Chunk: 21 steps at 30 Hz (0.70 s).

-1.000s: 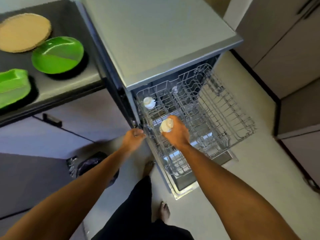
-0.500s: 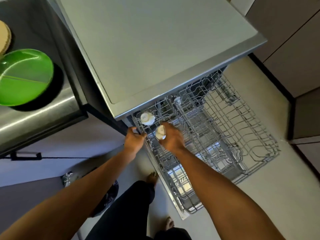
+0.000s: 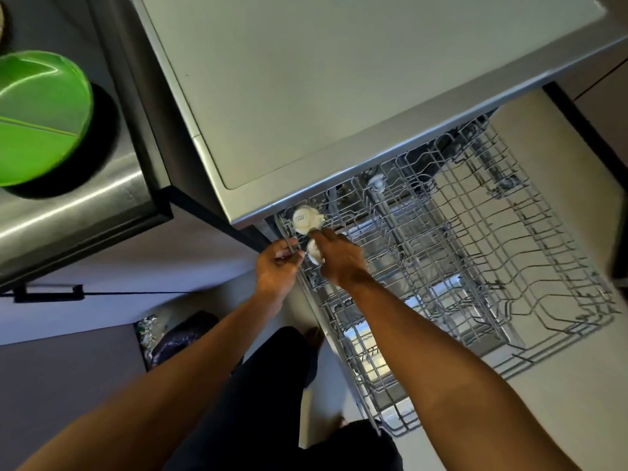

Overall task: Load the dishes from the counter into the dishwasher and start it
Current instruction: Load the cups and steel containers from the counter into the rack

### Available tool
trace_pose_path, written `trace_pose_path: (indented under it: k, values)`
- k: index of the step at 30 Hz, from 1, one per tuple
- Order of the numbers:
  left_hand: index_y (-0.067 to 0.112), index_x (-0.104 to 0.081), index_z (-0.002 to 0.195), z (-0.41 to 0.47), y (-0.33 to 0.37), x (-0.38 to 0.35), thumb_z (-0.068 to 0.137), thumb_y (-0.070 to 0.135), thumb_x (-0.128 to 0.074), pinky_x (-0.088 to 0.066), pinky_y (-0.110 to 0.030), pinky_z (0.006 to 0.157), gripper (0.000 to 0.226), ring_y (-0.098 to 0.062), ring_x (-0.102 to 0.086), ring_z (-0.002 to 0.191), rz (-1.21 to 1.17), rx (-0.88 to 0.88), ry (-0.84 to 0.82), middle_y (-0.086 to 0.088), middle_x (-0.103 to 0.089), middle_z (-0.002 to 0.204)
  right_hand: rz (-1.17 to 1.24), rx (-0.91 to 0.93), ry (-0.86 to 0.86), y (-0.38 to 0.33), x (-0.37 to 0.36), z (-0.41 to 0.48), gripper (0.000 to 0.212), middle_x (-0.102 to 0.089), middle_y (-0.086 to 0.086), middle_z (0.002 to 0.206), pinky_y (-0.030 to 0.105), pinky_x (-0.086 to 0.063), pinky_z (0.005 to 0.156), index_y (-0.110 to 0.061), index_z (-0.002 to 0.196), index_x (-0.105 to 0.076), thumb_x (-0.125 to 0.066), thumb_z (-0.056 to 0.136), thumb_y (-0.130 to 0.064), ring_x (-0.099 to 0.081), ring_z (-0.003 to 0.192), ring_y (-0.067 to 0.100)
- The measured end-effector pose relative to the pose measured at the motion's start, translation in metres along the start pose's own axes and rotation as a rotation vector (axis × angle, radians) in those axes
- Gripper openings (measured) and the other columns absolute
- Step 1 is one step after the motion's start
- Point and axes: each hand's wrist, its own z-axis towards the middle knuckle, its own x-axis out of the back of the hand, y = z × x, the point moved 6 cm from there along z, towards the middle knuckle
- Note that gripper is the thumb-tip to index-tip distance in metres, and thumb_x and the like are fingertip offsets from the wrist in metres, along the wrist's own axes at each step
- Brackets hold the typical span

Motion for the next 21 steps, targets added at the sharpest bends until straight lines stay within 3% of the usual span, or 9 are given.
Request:
trace_pose_path:
  k: [6,10,13,17,19,21]
  values:
    - [0.022,-0.066,0.087,-0.001,-0.002,0.0,0.085,-0.011,-0.065,-0.053,-0.032,0.077,0.033,-0.017,-0.062,0.077,0.001,0.018,-0.026,0.002,-0.065,0.078,-0.009,-0.007,-0.026,-0.001,-0.014,0.0,0.087,-0.038,-0.003,0.153,0.046,-0.05,0.097,-0.034,0.148,-0.034,-0.075,0.076,-0.006,-0.047,0.131,0.028]
    - [0.016,-0.067,0.096,-0.004,-0.002,0.002,0.088,-0.007,-0.065,-0.051,-0.024,0.074,0.024,-0.016,-0.053,0.079,-0.004,0.071,-0.051,0.003,-0.054,0.073,0.058,-0.036,-0.06,-0.001,-0.009,-0.003,0.093,-0.034,-0.003,0.157,0.041,-0.046,0.104,-0.035,0.15,-0.034,-0.079,0.074,-0.005,-0.045,0.135,0.028]
    - [0.022,-0.067,0.101,-0.008,0.005,0.009,0.092,0.003,-0.064,-0.051,-0.034,0.084,0.022,-0.016,-0.06,0.087,0.134,-0.016,-0.115,0.009,-0.062,0.083,0.047,-0.071,-0.044,-0.004,0.003,-0.01,0.091,-0.04,0.0,0.152,0.041,-0.048,0.102,-0.034,0.15,-0.035,-0.081,0.074,-0.011,-0.045,0.133,0.029]
    - [0.005,-0.064,0.106,-0.025,0.012,0.021,0.092,-0.007,-0.057,-0.051,-0.036,0.086,0.02,-0.017,-0.055,0.077,0.206,-0.003,-0.114,-0.006,-0.057,0.08,0.121,-0.153,0.032,-0.007,0.03,-0.034,0.063,-0.055,0.002,0.136,0.036,-0.047,0.094,-0.031,0.137,-0.052,-0.077,0.08,-0.019,-0.054,0.121,0.028]
    - [0.008,-0.066,0.099,-0.033,0.014,0.033,0.091,-0.009,-0.056,-0.05,-0.03,0.074,0.021,-0.017,-0.056,0.07,0.267,-0.015,-0.096,-0.011,-0.058,0.076,0.142,-0.203,-0.002,-0.008,0.037,-0.049,0.047,-0.065,0.003,0.124,0.034,-0.049,0.088,-0.031,0.127,-0.059,-0.073,0.083,-0.026,-0.062,0.111,0.028]
    - [0.02,-0.069,0.09,-0.042,0.015,0.051,0.09,-0.002,-0.059,-0.052,-0.032,0.073,0.024,-0.02,-0.064,0.074,0.336,-0.031,-0.094,-0.006,-0.064,0.075,0.197,-0.264,-0.033,-0.009,0.04,-0.066,0.034,-0.071,0.004,0.112,0.032,-0.052,0.084,-0.031,0.117,-0.065,-0.07,0.083,-0.031,-0.066,0.103,0.029]
